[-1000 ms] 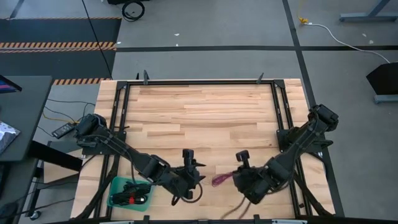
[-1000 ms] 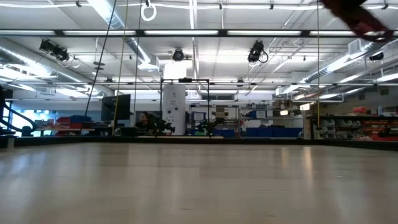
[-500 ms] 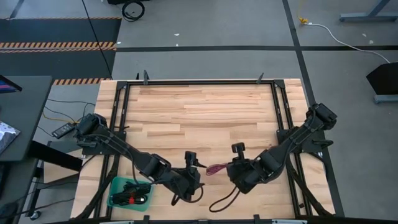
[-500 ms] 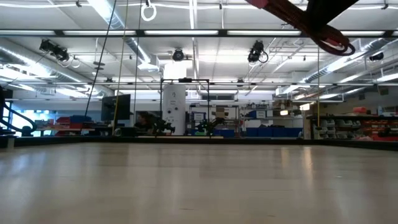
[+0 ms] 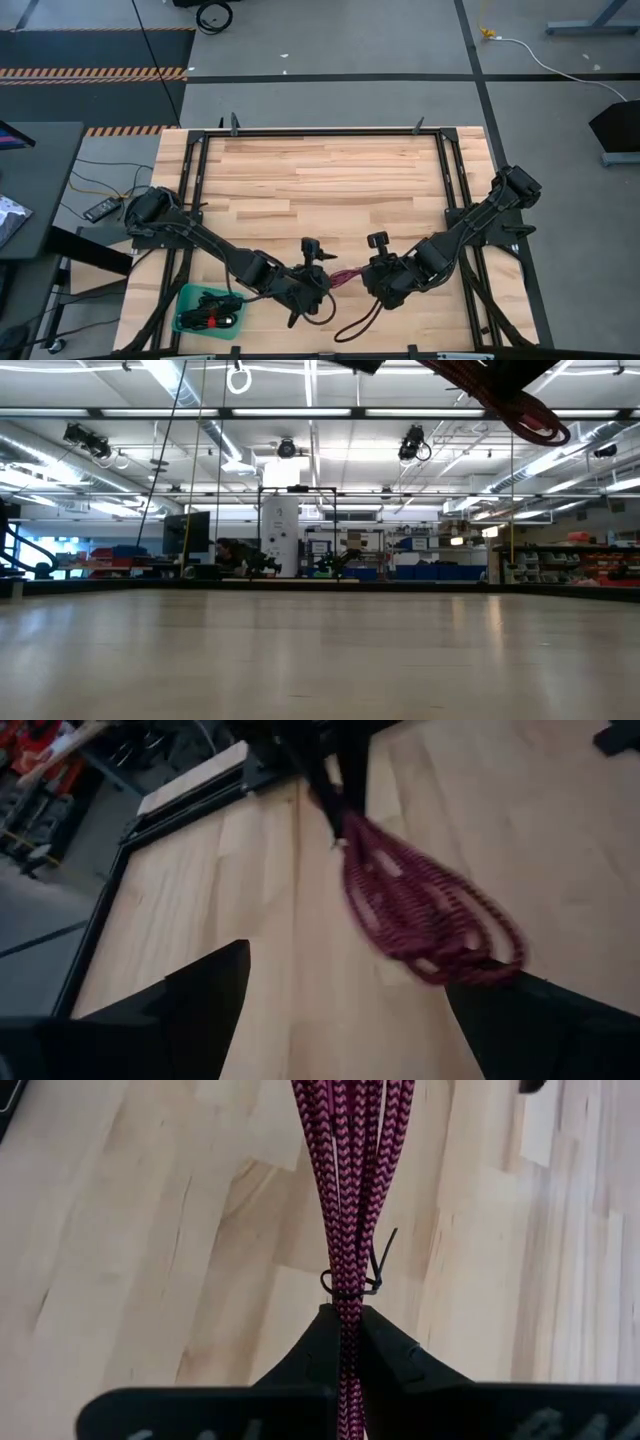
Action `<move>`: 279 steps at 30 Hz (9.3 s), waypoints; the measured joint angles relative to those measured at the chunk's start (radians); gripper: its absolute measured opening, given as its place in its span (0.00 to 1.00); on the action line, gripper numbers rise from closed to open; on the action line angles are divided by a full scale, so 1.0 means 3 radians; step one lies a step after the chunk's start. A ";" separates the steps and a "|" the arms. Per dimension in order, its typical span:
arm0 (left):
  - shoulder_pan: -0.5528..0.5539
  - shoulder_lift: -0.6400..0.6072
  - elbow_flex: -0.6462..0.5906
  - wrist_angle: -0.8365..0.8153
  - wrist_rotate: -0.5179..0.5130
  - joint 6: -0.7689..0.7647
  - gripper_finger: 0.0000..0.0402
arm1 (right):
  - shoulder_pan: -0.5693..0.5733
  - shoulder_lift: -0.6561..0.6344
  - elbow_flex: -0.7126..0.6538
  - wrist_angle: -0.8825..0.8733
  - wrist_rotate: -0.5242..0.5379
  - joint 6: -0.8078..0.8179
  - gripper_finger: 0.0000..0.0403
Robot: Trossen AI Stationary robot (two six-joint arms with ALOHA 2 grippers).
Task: Pick and place USB-C Cables
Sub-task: Put the pink charger cable into the green bin, then move the green bin to the center of the table
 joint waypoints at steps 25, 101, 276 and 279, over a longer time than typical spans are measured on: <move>-0.0036 -0.0003 -0.0001 0.0111 -0.0002 -0.0004 0.31 | -0.0081 0.0000 -0.0001 -0.0003 -0.0026 0.0000 0.05; -0.2284 -0.0187 0.0556 -0.4232 0.1550 -0.5934 0.22 | -0.0228 0.0000 -0.0003 -0.0258 -0.0288 -0.0210 0.58; 0.1574 -0.5249 -0.4267 0.1564 0.1765 -0.0547 0.01 | -0.1837 -0.4792 -0.4134 0.2702 -0.1122 -0.0259 0.01; 0.1446 -0.5324 -0.4267 0.1432 0.1611 -0.0561 0.01 | -0.1837 -0.4992 -0.4134 0.2559 -0.1119 -0.0244 0.01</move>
